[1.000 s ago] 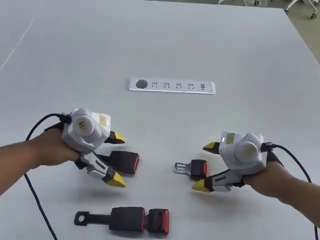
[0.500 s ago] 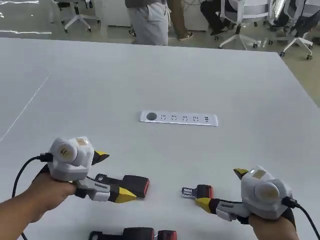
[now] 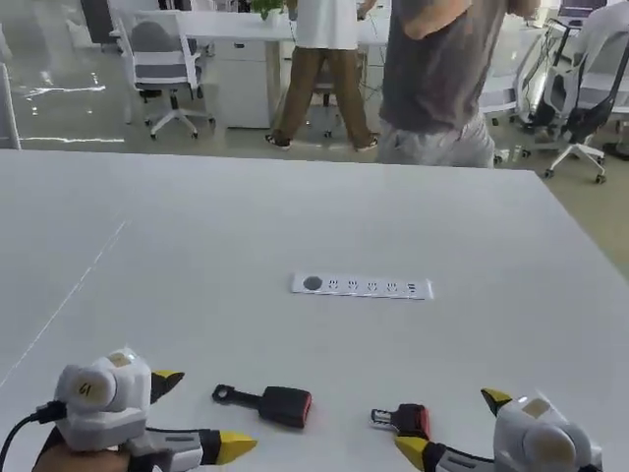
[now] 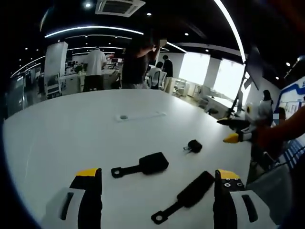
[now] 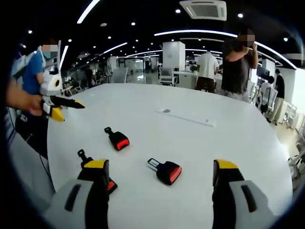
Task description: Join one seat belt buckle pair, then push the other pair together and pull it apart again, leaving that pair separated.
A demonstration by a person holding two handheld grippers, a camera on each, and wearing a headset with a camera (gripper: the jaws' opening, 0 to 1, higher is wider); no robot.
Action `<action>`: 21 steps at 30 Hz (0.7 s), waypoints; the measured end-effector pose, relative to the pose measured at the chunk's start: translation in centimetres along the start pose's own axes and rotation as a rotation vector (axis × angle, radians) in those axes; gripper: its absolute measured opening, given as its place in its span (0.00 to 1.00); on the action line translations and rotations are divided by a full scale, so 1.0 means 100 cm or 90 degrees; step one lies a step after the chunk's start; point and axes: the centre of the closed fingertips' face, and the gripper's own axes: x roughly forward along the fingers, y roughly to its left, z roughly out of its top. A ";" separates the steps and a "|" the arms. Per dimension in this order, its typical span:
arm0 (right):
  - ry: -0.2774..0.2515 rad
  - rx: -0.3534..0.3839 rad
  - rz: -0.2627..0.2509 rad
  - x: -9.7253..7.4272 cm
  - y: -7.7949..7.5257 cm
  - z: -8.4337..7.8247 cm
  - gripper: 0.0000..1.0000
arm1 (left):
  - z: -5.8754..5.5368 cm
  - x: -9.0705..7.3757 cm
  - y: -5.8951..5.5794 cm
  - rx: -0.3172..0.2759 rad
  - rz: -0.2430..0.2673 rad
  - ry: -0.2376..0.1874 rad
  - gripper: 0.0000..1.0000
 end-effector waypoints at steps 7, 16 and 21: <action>-0.029 0.009 -0.014 -0.037 0.018 -0.004 0.93 | -0.017 -0.040 -0.017 -0.010 0.023 -0.029 1.00; -0.040 0.012 -0.021 -0.078 0.043 -0.023 0.94 | -0.039 -0.080 -0.036 -0.009 0.032 -0.045 1.00; -0.041 0.026 -0.036 -0.100 0.048 -0.035 0.95 | -0.046 -0.098 -0.046 -0.004 0.037 -0.051 1.00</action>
